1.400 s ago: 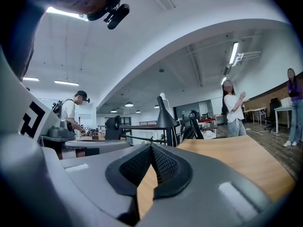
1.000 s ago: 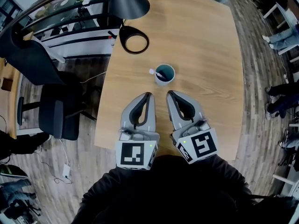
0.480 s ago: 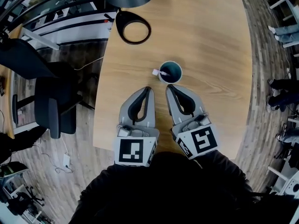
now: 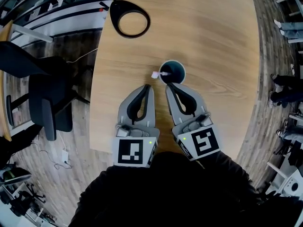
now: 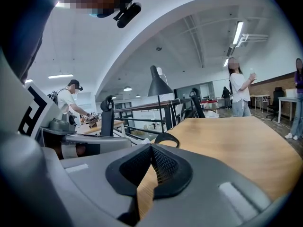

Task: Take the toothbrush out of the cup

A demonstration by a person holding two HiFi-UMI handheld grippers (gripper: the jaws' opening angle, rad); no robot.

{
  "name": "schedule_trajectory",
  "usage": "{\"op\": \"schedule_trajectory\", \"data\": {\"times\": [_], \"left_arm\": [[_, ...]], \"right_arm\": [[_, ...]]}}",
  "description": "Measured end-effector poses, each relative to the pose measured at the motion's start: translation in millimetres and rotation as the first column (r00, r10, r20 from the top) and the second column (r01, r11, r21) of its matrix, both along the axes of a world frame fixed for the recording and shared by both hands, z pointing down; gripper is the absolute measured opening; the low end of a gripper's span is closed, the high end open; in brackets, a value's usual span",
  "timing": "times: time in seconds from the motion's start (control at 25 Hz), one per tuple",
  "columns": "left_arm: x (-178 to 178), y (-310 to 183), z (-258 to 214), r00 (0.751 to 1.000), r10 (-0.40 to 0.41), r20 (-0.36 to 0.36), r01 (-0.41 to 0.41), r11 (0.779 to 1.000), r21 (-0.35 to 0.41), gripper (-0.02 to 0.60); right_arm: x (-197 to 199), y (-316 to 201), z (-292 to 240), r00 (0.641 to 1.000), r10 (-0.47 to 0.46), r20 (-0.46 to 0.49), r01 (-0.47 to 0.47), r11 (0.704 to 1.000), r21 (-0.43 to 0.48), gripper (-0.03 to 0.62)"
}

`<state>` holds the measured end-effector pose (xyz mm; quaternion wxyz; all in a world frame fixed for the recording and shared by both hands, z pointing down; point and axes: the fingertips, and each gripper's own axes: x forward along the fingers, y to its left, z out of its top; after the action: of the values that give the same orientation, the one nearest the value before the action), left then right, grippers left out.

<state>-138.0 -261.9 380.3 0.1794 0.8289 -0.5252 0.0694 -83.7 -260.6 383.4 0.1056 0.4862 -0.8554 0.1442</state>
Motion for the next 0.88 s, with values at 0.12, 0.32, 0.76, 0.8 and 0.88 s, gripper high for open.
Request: {"op": "schedule_trajectory", "data": {"times": [0.12, 0.32, 0.76, 0.8, 0.88], "left_arm": [[1, 0, 2, 1.0, 0.001, -0.006, -0.001, 1.0, -0.018, 0.008], [-3, -2, 6, 1.0, -0.003, -0.007, 0.003, 1.0, -0.023, 0.008], [-10, -9, 13, 0.999, -0.027, -0.02, 0.026, 0.999, -0.027, 0.008], [-12, -9, 13, 0.999, -0.032, -0.02, 0.031, 0.999, -0.031, 0.008], [-15, -7, 16, 0.999, -0.04, -0.014, 0.04, 0.998, -0.05, 0.008]], "right_arm": [[-1, -1, 0, 1.0, -0.005, -0.007, 0.005, 1.0, -0.001, 0.002], [-7, -1, 4, 0.999, -0.025, -0.023, 0.024, 1.0, -0.013, 0.061], [-19, -12, 7, 0.991, -0.08, -0.108, 0.083, 0.996, 0.031, 0.164], [-19, -13, 6, 0.99, -0.081, -0.116, 0.086, 0.996, 0.035, 0.164], [-20, -16, 6, 0.987, -0.085, -0.139, 0.092, 0.995, 0.042, 0.164]]}}
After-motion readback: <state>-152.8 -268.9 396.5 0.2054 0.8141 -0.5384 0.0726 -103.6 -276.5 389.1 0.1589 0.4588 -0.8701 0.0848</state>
